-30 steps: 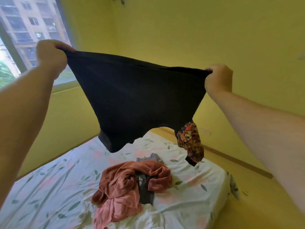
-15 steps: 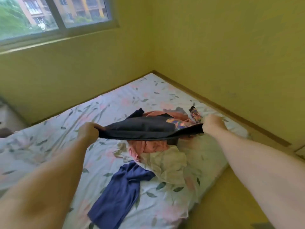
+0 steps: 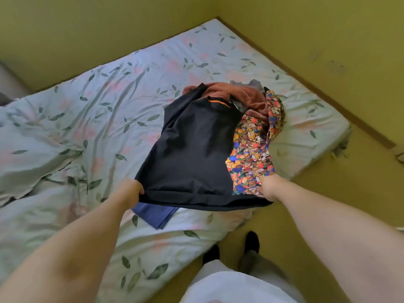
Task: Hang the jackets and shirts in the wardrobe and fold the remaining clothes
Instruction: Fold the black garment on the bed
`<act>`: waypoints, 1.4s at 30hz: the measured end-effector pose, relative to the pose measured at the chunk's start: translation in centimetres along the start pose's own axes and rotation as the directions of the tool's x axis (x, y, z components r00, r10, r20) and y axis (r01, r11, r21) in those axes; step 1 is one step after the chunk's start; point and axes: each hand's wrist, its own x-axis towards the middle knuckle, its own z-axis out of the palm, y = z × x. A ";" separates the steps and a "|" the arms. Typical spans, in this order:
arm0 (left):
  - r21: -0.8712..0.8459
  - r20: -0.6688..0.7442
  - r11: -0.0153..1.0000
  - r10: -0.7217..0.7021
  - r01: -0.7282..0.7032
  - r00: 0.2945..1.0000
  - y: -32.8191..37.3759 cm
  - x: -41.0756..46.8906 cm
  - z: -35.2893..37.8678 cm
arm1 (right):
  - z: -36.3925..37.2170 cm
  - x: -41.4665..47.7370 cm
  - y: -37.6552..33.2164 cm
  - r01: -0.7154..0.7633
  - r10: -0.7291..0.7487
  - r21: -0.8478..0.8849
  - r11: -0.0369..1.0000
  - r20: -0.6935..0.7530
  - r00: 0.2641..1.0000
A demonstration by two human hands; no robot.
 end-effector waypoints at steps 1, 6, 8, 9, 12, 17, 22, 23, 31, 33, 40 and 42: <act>0.031 0.004 0.999 0.008 -0.008 1.000 -0.3 -0.5 0.8 | 0.7 0.0 -0.5 0.020 -0.017 -0.052 0.998 0.053 0.998; 0.034 0.026 0.999 -0.013 0.012 1.000 -3.2 -2.8 4.9 | 3.9 -0.6 -3.1 0.112 -0.087 -0.150 0.982 0.168 0.982; 0.005 0.061 0.999 -0.050 0.049 0.997 -4.2 -3.5 6.5 | 5.5 -0.6 -4.1 0.152 -0.124 -0.175 0.973 0.162 0.979; -0.024 0.067 0.997 -0.074 0.076 0.995 -4.5 -3.7 7.3 | 6.3 -0.6 -4.7 0.151 -0.121 -0.176 0.973 0.167 0.978; -0.212 0.023 0.957 -0.198 0.199 0.980 -5.3 -4.2 9.6 | 8.5 -0.6 -5.9 0.141 -0.121 -0.085 0.986 0.206 0.971; -0.782 0.127 0.460 -0.544 0.421 0.830 -5.8 -3.6 12.2 | 12.5 -1.0 -5.9 -0.069 0.072 0.219 0.973 -0.002 0.997; -0.866 0.463 -0.210 -0.680 0.454 0.569 -5.3 -2.2 13.1 | 15.2 -1.3 -5.7 -0.163 0.179 0.271 0.949 -0.032 0.983; -0.860 0.490 -0.271 -0.675 0.432 0.552 -5.4 -2.0 13.4 | 15.5 -1.2 -5.9 -0.156 0.168 0.236 0.959 -0.030 0.985; -0.871 0.293 0.144 -0.615 0.470 0.732 -5.6 -2.6 16.3 | 18.0 -1.0 -7.5 0.035 -0.047 0.073 0.997 0.178 0.983; -0.648 0.330 0.558 -0.409 0.519 0.851 -5.1 -3.7 15.6 | 18.2 -1.1 -7.9 0.108 -0.116 0.045 0.993 0.304 0.946; -0.253 0.491 0.889 -0.222 0.381 0.843 0.6 -3.7 12.1 | 14.3 -0.5 -8.1 0.102 -0.138 0.198 0.975 0.178 0.974; -0.245 0.479 0.903 -0.203 0.352 0.854 3.1 -2.8 10.9 | 12.9 -0.4 -7.3 0.087 -0.122 0.247 0.965 0.130 0.984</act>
